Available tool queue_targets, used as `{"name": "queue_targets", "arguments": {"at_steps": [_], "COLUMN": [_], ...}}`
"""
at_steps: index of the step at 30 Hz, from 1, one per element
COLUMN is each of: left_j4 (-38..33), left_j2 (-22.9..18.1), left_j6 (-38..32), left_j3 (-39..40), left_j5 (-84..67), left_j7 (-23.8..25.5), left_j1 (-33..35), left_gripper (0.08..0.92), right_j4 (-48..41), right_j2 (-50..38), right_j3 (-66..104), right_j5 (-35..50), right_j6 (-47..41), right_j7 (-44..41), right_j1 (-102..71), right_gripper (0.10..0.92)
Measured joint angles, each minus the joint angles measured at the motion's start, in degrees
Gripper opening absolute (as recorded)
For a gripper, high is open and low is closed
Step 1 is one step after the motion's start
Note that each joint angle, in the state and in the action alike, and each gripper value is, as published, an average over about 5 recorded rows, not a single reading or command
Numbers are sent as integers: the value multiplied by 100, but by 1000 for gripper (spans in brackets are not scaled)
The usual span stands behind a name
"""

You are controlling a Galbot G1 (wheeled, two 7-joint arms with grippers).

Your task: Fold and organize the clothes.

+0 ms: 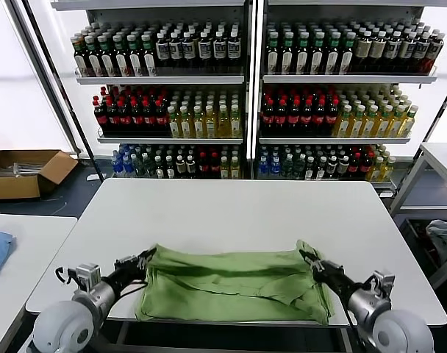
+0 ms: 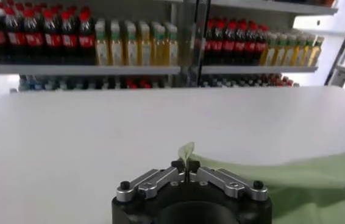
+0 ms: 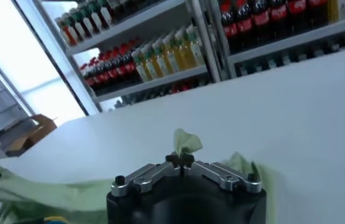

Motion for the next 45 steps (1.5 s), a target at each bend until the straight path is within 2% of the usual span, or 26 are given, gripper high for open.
{"name": "queue_targets", "arguments": {"at_steps": [4,7,19,29,34,43,45], "left_j4": [-42,-92,-427,-615,-588,-553,-517], "left_j2": [-10,11,16,-443,-688,-979,-1014], "left_j6": [40,74,35,23,54,59,44], "left_j3": [-108,-214,-746,-581,-376,-40,38], "left_j5": [151,242,196,153,183,291,333], "left_j7": [52,55,-194,-882,-1260,-1648,-1685], "left_j1": [287,430,819,941,979,1021,1011], "left_gripper": [94,130,503,780,820,821,794], "right_j4": [103,173,467,542,536,489,482], "right_j2": [-25,-55,-100,-24,-77,-121,-139], "right_j3": [130,259,1204,1624,1696,1709,1721], "right_j5": [-142,-234,-368,-469,-462,-425,-400], "right_j6": [31,101,811,1292,1381,1452,1456], "right_j7": [51,52,-295,-527,-553,-578,-579], "right_j1": [-254,-420,-1070,-1523,-1567,-1507,-1499], "right_gripper": [114,172,517,793,821,823,823]}}
